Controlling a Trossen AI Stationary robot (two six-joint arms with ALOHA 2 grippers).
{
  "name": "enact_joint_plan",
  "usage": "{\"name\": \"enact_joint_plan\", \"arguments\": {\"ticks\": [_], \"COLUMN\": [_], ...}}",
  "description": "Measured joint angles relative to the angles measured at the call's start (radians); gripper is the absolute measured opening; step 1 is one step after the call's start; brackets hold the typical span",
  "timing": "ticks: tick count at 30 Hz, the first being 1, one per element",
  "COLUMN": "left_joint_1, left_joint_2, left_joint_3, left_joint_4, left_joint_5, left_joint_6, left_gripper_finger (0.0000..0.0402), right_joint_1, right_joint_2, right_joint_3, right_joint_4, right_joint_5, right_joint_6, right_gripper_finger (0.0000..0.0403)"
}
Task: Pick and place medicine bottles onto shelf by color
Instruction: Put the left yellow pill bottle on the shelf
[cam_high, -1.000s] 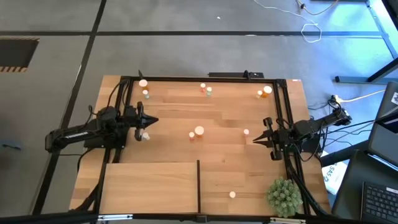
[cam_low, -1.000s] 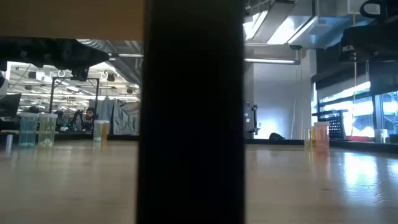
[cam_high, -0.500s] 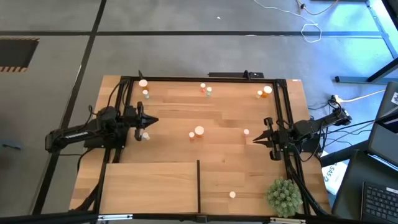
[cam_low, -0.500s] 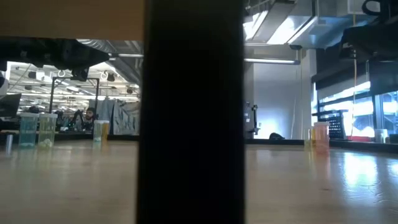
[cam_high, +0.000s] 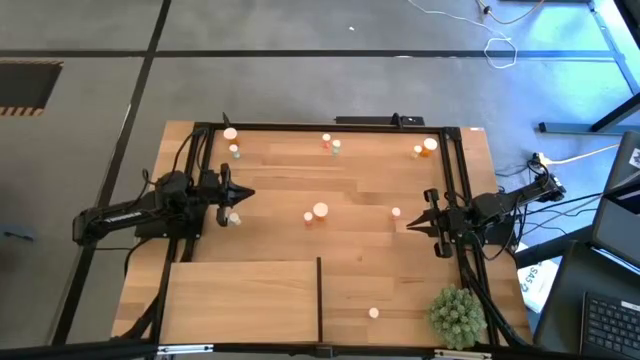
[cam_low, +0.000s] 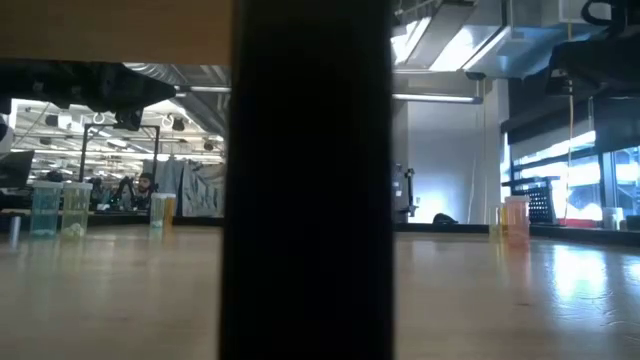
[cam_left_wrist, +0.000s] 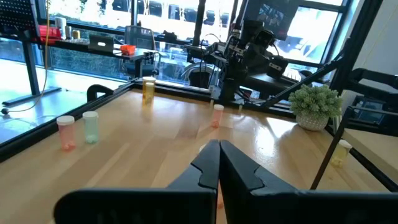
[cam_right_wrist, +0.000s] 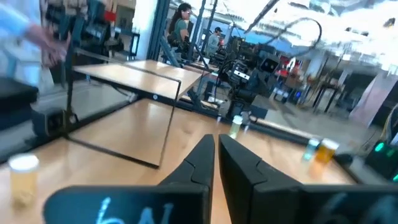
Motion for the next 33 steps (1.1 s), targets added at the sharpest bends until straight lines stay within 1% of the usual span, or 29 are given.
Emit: {"name": "enact_joint_plan", "arguments": {"ticks": [2,5,9,14,17,22,25,30,33], "left_joint_1": [0.000,0.000,0.000,0.000,0.000,0.000,0.000,0.000,0.000], "left_joint_2": [0.000,0.000,-0.001,0.005,0.031,0.144,0.245,0.445,0.560], "left_joint_3": [0.000,0.000,0.006,0.119,0.230,0.425,0.534,0.702,0.806], "left_joint_4": [0.000,0.000,0.033,0.020,-0.109,-0.327,-0.452,-0.649,-0.838], "left_joint_5": [0.000,0.000,-0.022,0.047,0.049,0.051,0.050,0.050,0.050], "left_joint_6": [0.000,0.004,0.006,0.001,-0.003,-0.060,-0.111,-0.237,-0.338], "left_gripper_finger": [0.0000,0.0000,0.0000,0.0000,0.0000,0.0000,0.0000,0.0000,0.0000], "right_joint_1": [0.000,0.000,0.000,0.000,0.000,0.000,0.000,0.000,0.000], "right_joint_2": [0.000,0.000,0.000,0.000,0.000,0.000,0.000,0.000,0.000], "right_joint_3": [0.000,0.000,0.000,0.000,0.000,0.000,0.000,0.000,0.000], "right_joint_4": [0.000,0.000,0.014,0.023,0.022,0.022,0.019,0.015,0.015], "right_joint_5": [0.000,0.000,0.000,0.001,0.024,0.143,0.191,0.192,0.192], "right_joint_6": [0.069,0.124,0.127,0.127,0.127,0.127,0.126,0.152,0.194], "right_gripper_finger": [0.0027,0.0027,0.0027,0.0027,0.0027,0.0027,0.0027,0.0027,0.0027]}}
